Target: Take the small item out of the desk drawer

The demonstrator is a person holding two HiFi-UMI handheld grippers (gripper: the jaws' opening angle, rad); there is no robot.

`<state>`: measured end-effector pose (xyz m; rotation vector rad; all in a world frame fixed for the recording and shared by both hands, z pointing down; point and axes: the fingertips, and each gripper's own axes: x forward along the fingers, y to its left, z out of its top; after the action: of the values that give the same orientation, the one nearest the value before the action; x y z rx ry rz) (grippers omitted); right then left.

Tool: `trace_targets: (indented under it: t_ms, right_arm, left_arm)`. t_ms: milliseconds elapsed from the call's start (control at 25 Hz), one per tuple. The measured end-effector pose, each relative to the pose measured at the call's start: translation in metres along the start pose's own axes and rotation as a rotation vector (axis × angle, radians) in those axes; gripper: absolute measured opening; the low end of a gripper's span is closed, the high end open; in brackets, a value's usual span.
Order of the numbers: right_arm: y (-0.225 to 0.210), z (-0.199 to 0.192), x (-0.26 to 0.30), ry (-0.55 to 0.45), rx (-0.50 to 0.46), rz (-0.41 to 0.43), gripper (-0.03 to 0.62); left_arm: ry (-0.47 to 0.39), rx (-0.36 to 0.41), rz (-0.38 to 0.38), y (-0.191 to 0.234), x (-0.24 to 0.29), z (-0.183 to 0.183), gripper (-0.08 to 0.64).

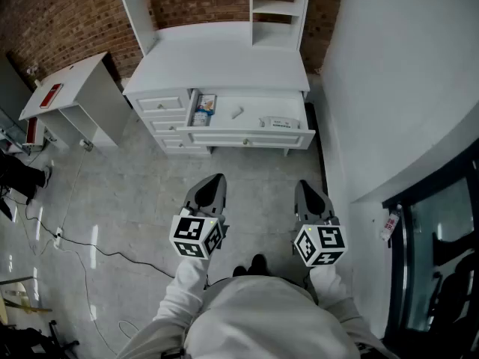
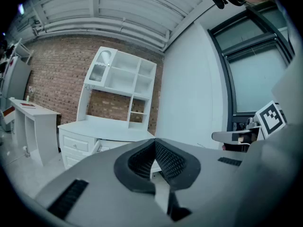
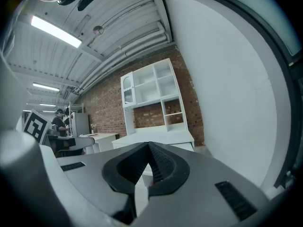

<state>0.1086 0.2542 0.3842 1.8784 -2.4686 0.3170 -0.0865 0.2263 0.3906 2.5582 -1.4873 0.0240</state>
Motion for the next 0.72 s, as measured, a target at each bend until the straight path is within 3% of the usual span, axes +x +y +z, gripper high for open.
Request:
trace_targets:
  t_ms: [720]
  right_arm:
    - [-0.023, 0.007, 0.017, -0.030, 0.004, 0.037, 0.028]
  left_arm:
    - [0.010, 0.091, 0.010, -0.017, 0.028, -0.002, 0.018]
